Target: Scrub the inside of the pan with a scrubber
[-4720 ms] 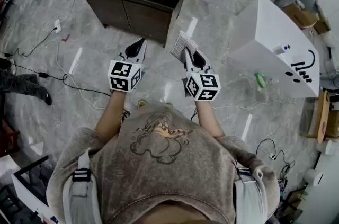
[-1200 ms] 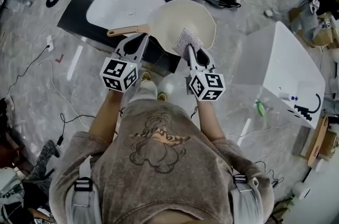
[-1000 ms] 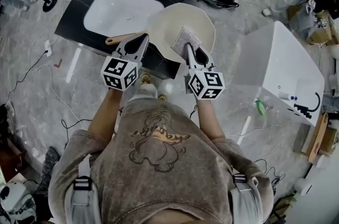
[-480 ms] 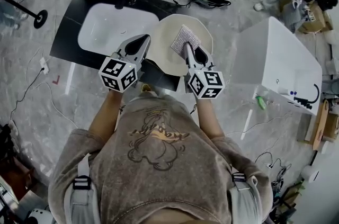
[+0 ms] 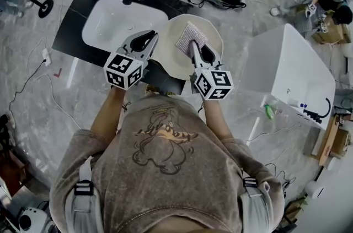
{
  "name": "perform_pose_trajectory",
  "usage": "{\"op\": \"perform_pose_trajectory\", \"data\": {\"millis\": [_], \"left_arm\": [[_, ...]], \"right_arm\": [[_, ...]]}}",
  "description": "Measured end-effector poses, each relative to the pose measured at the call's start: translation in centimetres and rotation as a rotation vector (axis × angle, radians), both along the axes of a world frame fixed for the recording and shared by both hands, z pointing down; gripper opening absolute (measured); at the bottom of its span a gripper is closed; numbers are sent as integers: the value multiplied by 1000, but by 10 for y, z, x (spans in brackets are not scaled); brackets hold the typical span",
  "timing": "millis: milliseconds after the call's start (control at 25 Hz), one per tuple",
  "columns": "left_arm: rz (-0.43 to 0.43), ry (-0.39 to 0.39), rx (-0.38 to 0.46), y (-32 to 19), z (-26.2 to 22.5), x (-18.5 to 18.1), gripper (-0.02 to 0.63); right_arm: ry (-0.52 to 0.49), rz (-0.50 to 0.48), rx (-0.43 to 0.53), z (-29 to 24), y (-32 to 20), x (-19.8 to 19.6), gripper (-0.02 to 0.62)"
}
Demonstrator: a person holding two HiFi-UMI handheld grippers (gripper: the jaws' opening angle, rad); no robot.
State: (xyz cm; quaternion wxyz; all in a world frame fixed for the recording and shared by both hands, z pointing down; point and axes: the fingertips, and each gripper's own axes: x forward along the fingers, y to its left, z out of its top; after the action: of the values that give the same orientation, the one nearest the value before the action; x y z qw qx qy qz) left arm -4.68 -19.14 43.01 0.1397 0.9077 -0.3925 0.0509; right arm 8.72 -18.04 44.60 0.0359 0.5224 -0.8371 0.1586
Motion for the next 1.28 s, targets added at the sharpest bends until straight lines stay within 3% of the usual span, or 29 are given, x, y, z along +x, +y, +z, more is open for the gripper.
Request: {"op": "perform_pose_trajectory", "data": {"millis": [80,160,240,520,920,1280], "left_arm": [[2,30,-12,-3,0,3,124],[10,63,-19,-6,0,7,263],[27,57,-24,-8,3,9,299],[169,-101,-65,-3,27,15,304],[431,-478,-140,17,98,-1,304],[601,-703,-210,33,151,-14,302]], "right_arm": [[2,-13,-2,1,-2,0,84],[7,-23,-5,4,-5,0,84],[10,-32,-6,5,-9,-2,84],[14,-49,-16,11,-17,-5,84],[9,-59,-36,19,-22,-8,84],[9,-47,-54,27,-22,-5,84]]}}
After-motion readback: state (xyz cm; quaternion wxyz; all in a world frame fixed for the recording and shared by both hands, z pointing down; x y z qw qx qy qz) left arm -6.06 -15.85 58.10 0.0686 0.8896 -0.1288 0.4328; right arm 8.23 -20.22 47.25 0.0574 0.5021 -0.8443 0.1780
